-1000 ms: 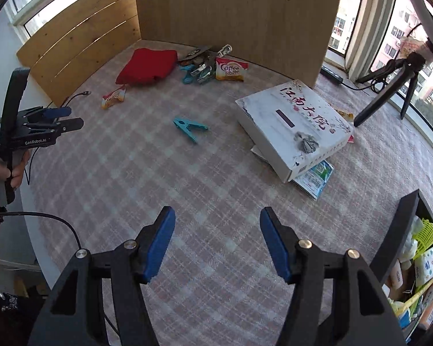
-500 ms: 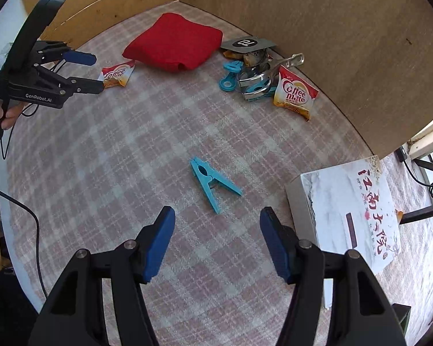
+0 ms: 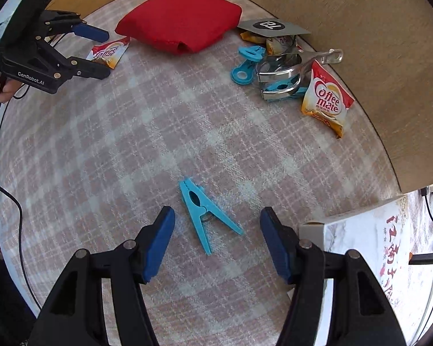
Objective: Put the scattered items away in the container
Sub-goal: 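Grasp the Coffee-mate sachet with the left tool while the right grasps the blue clothespin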
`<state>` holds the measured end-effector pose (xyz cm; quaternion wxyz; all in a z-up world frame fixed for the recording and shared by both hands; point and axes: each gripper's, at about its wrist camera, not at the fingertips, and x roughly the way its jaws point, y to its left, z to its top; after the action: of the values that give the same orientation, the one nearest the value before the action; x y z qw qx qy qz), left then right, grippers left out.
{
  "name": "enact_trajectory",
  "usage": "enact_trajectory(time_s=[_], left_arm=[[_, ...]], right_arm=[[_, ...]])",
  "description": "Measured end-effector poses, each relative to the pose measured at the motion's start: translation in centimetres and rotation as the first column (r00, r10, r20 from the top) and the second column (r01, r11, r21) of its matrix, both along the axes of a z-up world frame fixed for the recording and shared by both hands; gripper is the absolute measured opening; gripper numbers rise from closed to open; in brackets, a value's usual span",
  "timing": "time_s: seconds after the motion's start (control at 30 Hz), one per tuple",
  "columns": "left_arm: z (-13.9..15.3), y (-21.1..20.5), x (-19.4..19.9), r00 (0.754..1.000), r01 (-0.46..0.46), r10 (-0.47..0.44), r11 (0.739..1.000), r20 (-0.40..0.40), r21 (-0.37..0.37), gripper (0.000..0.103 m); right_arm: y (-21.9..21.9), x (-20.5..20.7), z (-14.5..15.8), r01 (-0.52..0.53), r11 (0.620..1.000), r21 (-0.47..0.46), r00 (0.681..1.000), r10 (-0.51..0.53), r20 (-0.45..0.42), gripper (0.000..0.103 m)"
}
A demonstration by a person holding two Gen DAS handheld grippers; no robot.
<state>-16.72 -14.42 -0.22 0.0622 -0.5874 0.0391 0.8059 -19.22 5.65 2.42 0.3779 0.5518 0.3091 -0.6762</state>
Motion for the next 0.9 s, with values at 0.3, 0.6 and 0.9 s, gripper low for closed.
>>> enact_trajectory(time_s=[0.3, 0.6, 0.9], left_arm=[[0.6, -0.1, 1.0, 1.000, 0.003, -0.003, 1.000, -0.028, 0.008, 0.053], [1.1, 0.6, 2.3, 0.999, 0.029, -0.029, 1.000, -0.035, 0.003, 0.042], [1.6, 0.7, 3.2, 0.999, 0.024, -0.024, 1.000, -0.046, -0.001, 0.031]], right_arm=[[1.5, -0.2, 0.4, 0.054, 0.998, 0.021, 0.996, -0.055, 0.071, 0.048], [4.0, -1.7, 1.0, 0.147, 0.989, -0.022, 0.981, -0.143, 0.128, 0.007], [4.1, -0.5, 2.1, 0.090, 0.996, -0.017, 0.993, -0.088, 0.078, 0.003]])
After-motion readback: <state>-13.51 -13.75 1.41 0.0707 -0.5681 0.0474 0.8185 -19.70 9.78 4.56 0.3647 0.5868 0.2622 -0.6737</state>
